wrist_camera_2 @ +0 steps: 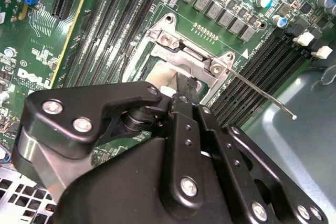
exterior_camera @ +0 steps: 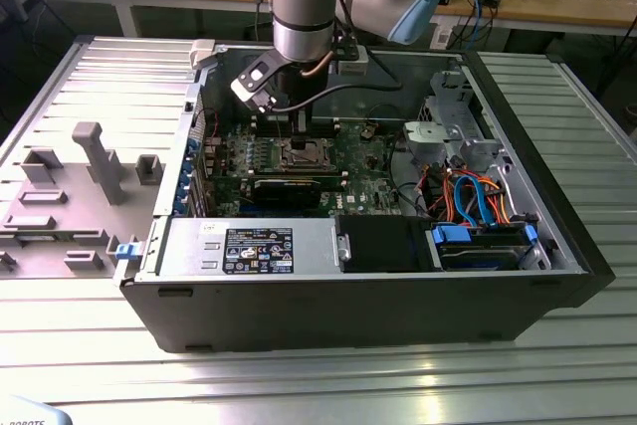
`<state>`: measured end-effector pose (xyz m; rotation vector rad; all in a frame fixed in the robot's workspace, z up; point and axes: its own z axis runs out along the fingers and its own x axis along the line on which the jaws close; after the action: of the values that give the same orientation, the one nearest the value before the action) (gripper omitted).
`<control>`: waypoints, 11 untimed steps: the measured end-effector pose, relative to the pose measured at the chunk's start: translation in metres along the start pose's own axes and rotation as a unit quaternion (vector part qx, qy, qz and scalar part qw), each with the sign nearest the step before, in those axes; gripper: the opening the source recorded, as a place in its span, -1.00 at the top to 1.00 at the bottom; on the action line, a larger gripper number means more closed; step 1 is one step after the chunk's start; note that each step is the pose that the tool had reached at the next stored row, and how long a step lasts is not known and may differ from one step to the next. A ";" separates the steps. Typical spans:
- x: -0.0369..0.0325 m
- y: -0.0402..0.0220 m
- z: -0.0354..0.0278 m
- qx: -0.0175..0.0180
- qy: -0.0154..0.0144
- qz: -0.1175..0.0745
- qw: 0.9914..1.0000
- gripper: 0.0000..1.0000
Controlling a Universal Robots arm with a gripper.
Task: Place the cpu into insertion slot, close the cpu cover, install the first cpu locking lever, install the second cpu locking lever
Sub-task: 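Close the cpu cover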
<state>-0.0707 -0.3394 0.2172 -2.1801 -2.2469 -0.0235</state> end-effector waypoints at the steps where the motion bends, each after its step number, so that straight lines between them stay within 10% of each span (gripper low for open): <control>1: 0.0000 0.0000 0.0000 0.000 0.000 0.000 1.000 0.79; 11: -0.0003 0.0122 0.0001 0.000 0.000 0.000 1.000 0.79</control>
<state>-0.0585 -0.3393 0.2171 -2.1802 -2.2467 -0.0236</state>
